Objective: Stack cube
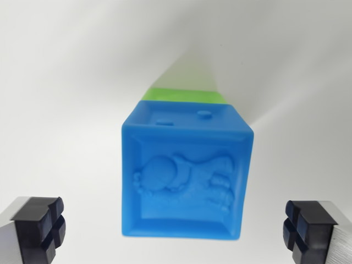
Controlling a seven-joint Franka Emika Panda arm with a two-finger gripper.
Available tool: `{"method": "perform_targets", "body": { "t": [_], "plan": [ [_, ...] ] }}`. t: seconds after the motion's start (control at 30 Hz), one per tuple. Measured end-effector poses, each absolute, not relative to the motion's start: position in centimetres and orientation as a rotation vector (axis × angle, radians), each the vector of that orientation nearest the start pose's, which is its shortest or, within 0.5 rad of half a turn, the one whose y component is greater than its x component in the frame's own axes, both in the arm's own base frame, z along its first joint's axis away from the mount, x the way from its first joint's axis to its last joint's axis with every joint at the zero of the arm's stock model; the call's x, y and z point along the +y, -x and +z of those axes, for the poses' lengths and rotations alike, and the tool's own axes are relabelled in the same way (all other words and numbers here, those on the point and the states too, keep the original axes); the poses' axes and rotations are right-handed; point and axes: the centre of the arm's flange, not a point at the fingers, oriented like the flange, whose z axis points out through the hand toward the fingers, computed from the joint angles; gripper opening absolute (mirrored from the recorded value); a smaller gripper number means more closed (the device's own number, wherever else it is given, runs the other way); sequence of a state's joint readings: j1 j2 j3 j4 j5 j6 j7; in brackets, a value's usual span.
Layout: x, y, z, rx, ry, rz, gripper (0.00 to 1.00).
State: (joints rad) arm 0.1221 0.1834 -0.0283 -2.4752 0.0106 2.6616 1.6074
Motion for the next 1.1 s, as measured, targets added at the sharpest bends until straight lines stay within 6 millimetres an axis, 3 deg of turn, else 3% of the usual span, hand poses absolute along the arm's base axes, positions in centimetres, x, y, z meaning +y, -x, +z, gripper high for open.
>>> {"method": "perform_targets", "body": {
  "t": [0.43,1.1],
  "plan": [
    [4.4,-47.5,26.8,2.164,2.273,-0.001,1.00],
    [4.5,-47.6,35.7,2.162,2.271,-0.001,1.00]
  ]
}}
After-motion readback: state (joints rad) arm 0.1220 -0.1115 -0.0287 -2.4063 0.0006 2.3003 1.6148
